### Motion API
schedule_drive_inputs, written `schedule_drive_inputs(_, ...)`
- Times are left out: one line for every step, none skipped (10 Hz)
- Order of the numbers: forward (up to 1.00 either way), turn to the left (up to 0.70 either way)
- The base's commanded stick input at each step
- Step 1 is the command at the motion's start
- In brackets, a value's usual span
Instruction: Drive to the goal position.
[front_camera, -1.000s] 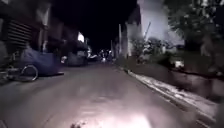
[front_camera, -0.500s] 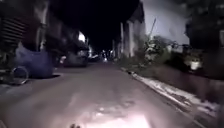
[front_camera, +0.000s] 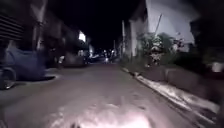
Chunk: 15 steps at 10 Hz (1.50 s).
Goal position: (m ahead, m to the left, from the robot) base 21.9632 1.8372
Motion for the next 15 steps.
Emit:
schedule_drive_inputs(1.00, 0.00)
schedule_drive_inputs(1.00, 0.00)
schedule_drive_inputs(1.00, 0.00)
schedule_drive_inputs(1.00, 0.00)
schedule_drive_inputs(1.00, 0.00)
schedule_drive_inputs(1.00, 0.00)
schedule_drive_inputs(1.00, 0.00)
schedule_drive_inputs(1.00, 0.00)
schedule_drive_inputs(1.00, 0.00)
schedule_drive_inputs(1.00, 0.00)
schedule_drive_inputs(1.00, 0.00)
schedule_drive_inputs(1.00, 0.00)
schedule_drive_inputs(1.00, 0.00)
schedule_drive_inputs(1.00, 0.00)
schedule_drive_inputs(1.00, 0.00)
